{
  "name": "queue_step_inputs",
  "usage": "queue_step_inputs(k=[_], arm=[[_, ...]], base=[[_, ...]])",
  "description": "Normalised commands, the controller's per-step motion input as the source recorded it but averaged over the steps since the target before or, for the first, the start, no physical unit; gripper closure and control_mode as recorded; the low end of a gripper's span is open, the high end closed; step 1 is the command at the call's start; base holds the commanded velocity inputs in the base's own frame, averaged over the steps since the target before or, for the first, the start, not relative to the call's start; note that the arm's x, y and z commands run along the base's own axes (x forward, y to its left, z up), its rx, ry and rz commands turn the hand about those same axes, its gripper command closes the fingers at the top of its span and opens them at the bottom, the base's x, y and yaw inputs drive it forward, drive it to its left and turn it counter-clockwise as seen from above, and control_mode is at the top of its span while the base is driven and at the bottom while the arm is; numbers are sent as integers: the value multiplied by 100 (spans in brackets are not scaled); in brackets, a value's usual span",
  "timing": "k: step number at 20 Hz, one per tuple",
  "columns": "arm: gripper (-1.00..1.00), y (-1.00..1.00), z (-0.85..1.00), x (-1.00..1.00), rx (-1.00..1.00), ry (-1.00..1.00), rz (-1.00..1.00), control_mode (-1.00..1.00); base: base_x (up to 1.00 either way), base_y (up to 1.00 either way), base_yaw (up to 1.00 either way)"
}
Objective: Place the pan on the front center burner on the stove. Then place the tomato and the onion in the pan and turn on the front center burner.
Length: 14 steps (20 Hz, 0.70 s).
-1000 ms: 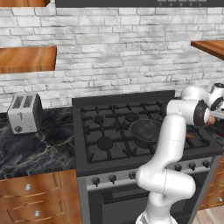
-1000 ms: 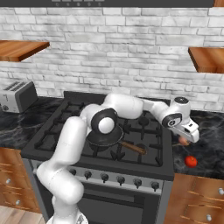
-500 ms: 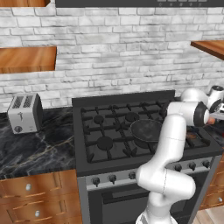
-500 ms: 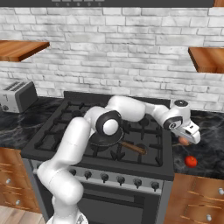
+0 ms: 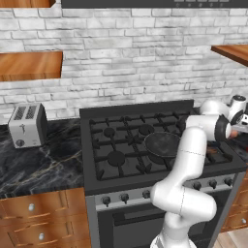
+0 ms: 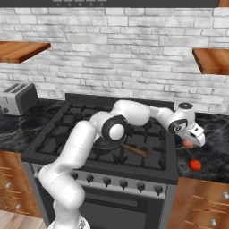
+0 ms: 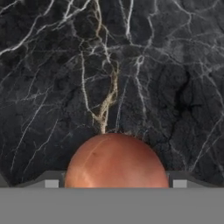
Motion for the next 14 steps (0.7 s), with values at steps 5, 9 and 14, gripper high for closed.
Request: queue_step_inputs(k=[5, 9, 14], arm=[[100, 9, 15, -26, 0, 0, 0, -100], [100, 41, 62, -60, 0, -6, 0, -100], [100, 71, 61, -50, 0, -6, 0, -100]], base=[[0, 0, 0], [0, 0, 0], [0, 0, 0]])
